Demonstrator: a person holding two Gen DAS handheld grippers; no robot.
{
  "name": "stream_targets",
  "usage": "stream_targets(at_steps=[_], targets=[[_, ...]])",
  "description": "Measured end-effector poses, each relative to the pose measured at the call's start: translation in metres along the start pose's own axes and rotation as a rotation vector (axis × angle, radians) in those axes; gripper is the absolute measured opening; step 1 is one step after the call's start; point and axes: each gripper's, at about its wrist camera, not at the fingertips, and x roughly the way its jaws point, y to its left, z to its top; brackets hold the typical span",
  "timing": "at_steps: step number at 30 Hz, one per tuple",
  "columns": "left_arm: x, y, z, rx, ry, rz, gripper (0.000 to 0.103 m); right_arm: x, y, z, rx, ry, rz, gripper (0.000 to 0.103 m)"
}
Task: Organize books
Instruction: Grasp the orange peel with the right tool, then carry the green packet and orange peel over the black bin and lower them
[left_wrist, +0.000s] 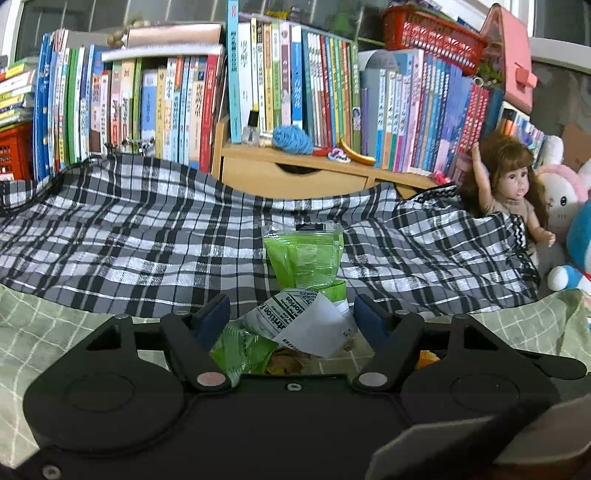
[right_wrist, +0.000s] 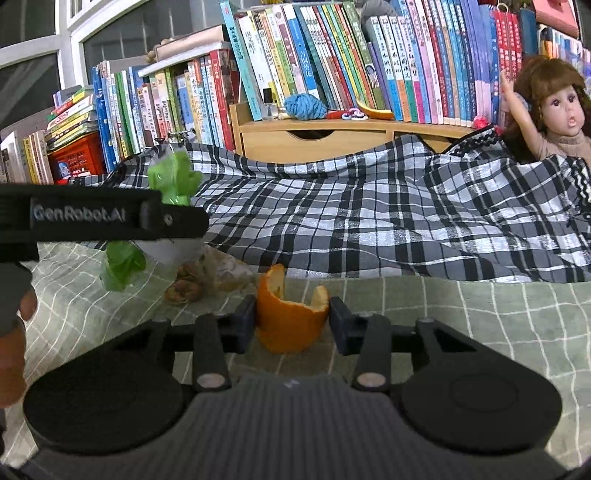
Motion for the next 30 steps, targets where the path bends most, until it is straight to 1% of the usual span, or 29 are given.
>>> stream_targets(at_steps=[6,13,23,28,30], targets=[[-0.037,-0.008,-0.006,0.046,-0.022,0.007,0.072,-0.032,0.002,-0.007,-0.006,-0.020,0.005,0.045],[-0.096,-0.014,-0.032,0.071,-0.060,0.007,0.072,-0.079,0.020,-0.028,-0.033,-0.037,0.020,0.045],[-0.191,-0.025,-0.081,0.103,-0.098,-0.048,0.072,-0.151,0.041,-0.062,-0.055,-0.072,0.067,0.045],[-0.234,-0.032,-0.110,0.131,-0.112,-0.076,0.072,-0.181,0.047,-0.082,-0.060,-0.076,0.099,0.045],[-0.250,-0.036,-0.122,0.144,-0.132,-0.080,0.072,-0.190,0.048,-0.090,-0.058,-0.074,0.109,0.045]])
